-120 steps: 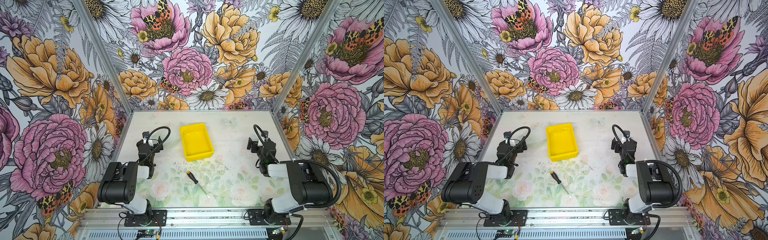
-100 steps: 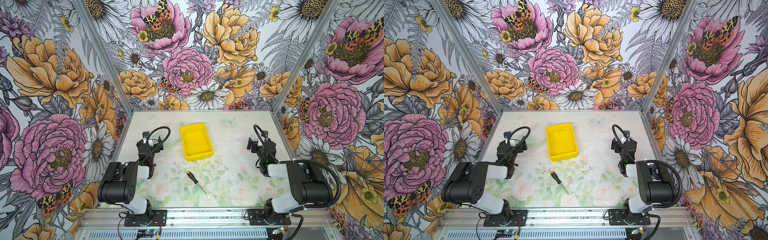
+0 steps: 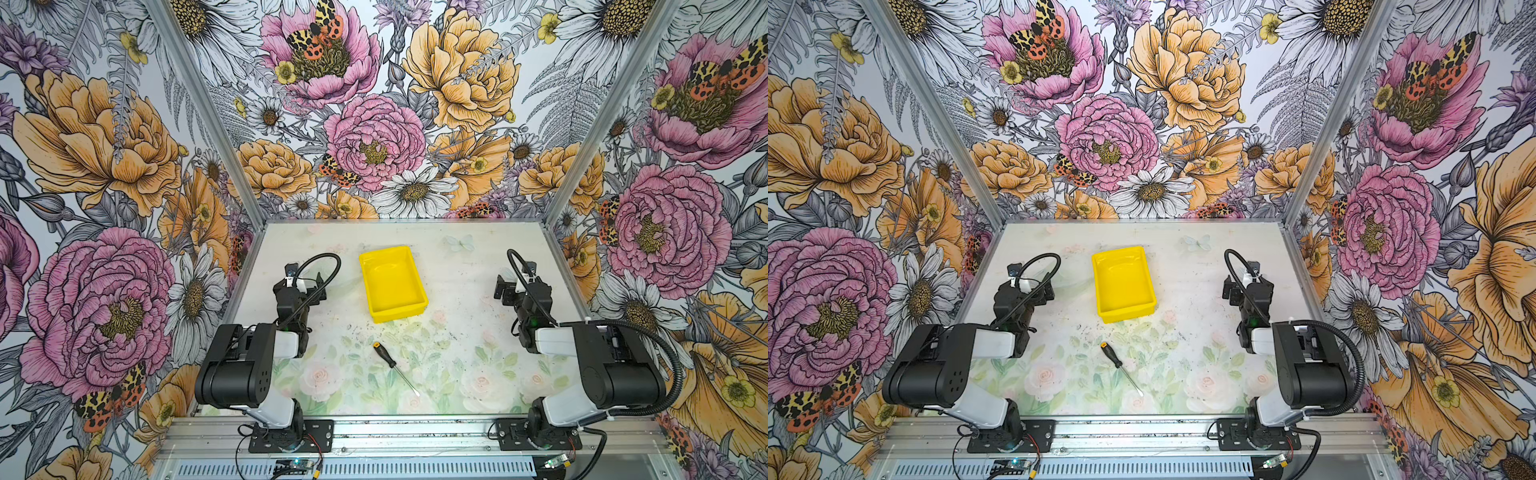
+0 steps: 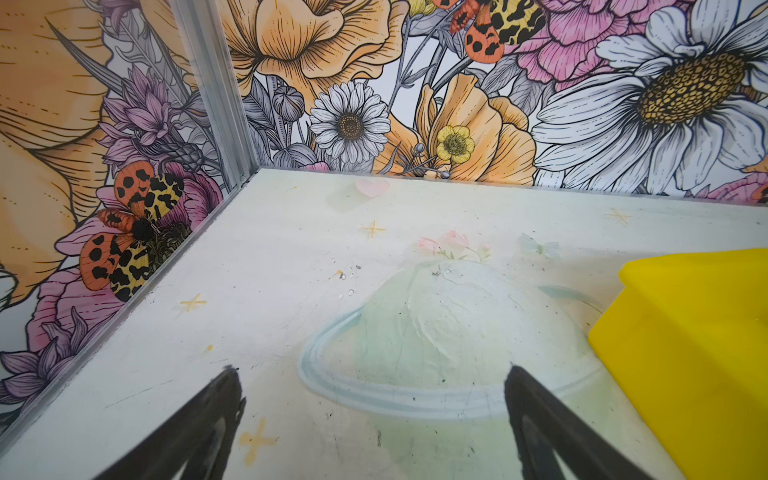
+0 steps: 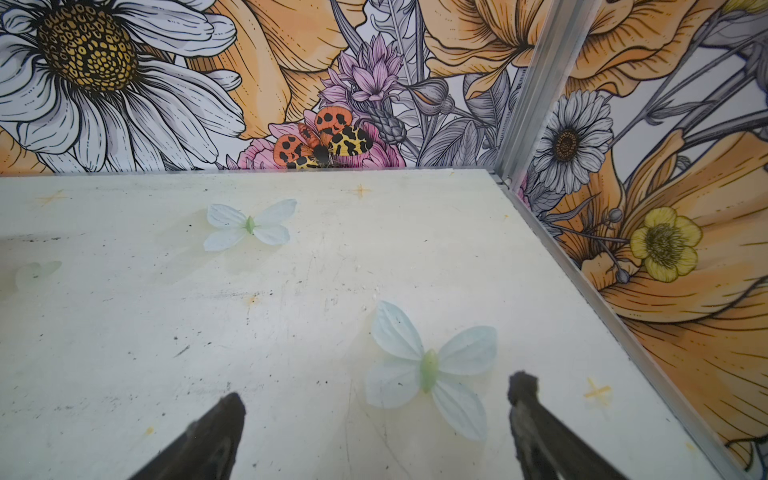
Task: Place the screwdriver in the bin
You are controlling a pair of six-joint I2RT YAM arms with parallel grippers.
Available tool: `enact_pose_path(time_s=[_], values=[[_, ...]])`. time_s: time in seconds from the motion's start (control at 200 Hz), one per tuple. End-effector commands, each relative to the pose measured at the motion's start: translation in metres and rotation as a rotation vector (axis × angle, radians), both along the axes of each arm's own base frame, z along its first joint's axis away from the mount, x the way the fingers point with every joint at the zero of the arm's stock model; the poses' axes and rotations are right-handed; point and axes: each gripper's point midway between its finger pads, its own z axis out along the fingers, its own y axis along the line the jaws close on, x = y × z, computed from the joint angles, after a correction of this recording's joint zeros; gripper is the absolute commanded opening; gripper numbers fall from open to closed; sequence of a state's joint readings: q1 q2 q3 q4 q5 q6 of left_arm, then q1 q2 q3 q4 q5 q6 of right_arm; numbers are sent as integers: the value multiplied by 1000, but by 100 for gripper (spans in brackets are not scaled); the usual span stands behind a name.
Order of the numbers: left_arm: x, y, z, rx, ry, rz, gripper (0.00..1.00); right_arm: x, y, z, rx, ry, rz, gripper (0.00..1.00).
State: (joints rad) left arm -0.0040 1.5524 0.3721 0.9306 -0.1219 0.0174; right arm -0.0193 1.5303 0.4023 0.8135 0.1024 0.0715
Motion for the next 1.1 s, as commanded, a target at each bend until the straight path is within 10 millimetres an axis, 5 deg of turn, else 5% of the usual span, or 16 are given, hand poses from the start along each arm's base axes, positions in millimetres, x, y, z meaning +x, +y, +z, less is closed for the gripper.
enact_pose_path(time_s=[0.0,1.096], values=[[2,-1,4,-5,-13,-13,99,2,-1,4,19,-27,0,99],[2,-1,6,1,-11,1,99,3,-2,11,10,-26,-14,99]])
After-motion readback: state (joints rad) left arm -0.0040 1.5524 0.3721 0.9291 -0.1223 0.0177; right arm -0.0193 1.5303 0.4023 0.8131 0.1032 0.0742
